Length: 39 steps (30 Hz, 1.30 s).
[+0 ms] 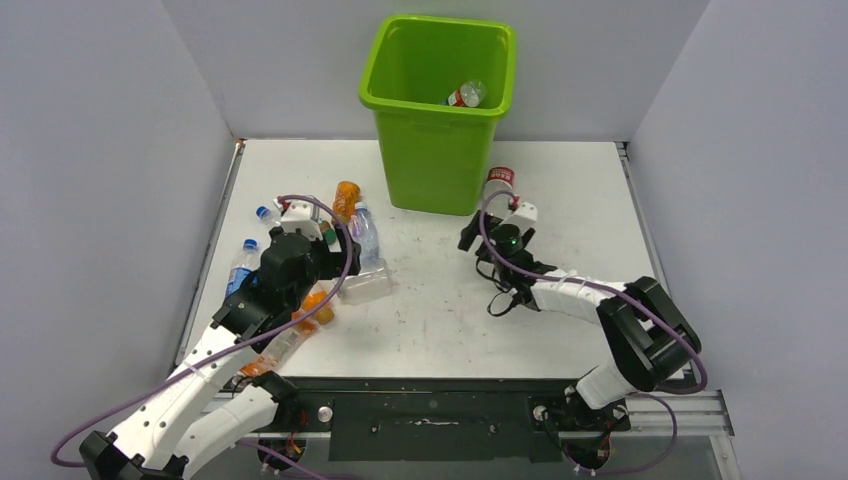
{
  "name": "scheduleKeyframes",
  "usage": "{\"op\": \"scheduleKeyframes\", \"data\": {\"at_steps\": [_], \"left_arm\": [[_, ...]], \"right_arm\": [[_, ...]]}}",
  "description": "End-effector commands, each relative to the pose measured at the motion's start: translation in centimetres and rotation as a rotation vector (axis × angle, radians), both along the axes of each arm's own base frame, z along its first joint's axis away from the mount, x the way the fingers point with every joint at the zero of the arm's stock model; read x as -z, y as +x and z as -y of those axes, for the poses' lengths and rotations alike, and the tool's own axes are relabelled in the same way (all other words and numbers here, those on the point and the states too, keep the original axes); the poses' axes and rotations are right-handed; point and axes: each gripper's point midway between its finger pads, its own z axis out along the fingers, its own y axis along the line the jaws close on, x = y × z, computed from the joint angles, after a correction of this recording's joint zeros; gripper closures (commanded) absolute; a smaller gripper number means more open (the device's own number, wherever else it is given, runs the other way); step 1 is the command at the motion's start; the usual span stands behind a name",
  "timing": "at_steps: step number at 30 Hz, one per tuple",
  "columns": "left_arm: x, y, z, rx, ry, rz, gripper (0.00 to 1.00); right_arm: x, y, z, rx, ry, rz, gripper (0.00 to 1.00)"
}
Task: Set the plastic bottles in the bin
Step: Pick up the plastic bottle at the center of the board.
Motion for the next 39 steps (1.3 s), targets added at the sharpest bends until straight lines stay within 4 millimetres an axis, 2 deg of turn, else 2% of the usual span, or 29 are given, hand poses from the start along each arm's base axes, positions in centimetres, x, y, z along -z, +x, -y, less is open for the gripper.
{"op": "scheduleKeyframes", "data": {"at_steps": [1, 3, 6, 16, 20, 25, 29, 32, 34, 36, 39], "left_arm": [[-1.2, 0.5, 0.2, 0.002, -0.003, 0.042, 0.04], [-1.3, 0.4, 0.3, 0.008, -0.008, 0.044, 0.04], [-1.3, 0.3, 0.3, 0.012, -0.009, 0.046, 0.04], [-1.4, 0.1, 0.2, 0.008, 0.008, 0.055, 0.04], [-1.4, 0.1, 0.3, 0.014, 0.009, 0.057, 0.04], [-1.4, 0.1, 0.4, 0.019, 0.008, 0.058, 0.04], [-1.2, 0.1, 0.5, 0.025, 0.012, 0.055, 0.04], [-1.2, 0.1, 0.6, 0.031, 0.013, 0.054, 0.04], [-1.3, 0.0, 0.6, 0.031, 0.010, 0.057, 0.04], [-1.5, 0.0, 0.5, 0.027, 0.008, 0.065, 0.04], [-1.9, -0.1, 0.3, 0.020, 0.005, 0.084, 0.04]], "right_arm": [[-2.2, 2.8, 6.5, 0.224, 0.013, 0.077, 0.04], [-1.6, 3.6, 7.7, 0.254, 0.007, 0.063, 0.04], [-1.2, 4.8, 8.1, 0.266, 0.013, 0.064, 0.05], [1.3, 8.8, 7.6, 0.263, -0.029, 0.036, 0.03], [3.2, 10.0, 7.7, 0.269, -0.023, -0.004, 0.03], [4.9, 11.3, 6.8, 0.246, -0.009, -0.039, 0.19], [5.4, 11.6, 6.3, 0.241, 0.018, -0.045, 0.46], [5.5, 11.4, 6.0, 0.226, 0.034, -0.051, 0.62], [5.2, 10.9, 5.9, 0.220, 0.055, -0.052, 0.75], [5.0, 9.6, 6.1, 0.223, 0.073, -0.058, 0.93], [3.8, 6.9, 6.3, 0.215, 0.111, -0.061, 0.95]]}}
